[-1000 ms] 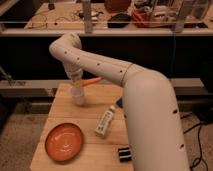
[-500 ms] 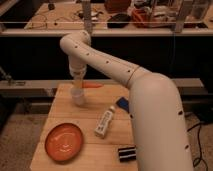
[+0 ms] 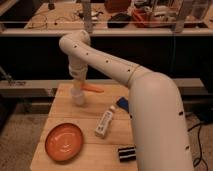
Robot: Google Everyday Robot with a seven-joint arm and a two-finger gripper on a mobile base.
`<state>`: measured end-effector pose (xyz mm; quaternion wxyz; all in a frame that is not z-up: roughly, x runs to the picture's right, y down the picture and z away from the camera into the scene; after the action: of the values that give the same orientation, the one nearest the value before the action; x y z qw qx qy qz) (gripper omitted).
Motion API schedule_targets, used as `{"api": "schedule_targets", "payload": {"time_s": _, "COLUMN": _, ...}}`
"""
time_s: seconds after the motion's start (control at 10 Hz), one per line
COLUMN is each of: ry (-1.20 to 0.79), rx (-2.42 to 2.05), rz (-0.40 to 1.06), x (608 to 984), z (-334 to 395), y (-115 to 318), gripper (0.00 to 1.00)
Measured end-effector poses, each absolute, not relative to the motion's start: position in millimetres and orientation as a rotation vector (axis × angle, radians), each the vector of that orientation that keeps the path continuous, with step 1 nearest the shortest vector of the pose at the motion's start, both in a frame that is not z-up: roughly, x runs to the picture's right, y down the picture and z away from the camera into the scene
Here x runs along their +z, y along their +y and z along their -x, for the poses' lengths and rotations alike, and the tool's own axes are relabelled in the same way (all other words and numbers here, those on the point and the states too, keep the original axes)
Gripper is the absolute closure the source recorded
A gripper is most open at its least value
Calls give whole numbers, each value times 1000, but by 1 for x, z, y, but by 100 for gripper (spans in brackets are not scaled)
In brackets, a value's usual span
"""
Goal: Place the pepper in the ceramic cup
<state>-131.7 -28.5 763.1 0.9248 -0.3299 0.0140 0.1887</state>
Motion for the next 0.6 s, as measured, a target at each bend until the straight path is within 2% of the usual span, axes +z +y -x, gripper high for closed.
{"api": "schedule_targets", "payload": {"time_s": 0.6, "ry": -31, "rx": 573, "rz": 634, "x": 767, "z": 134, "y": -33, "gripper": 100}}
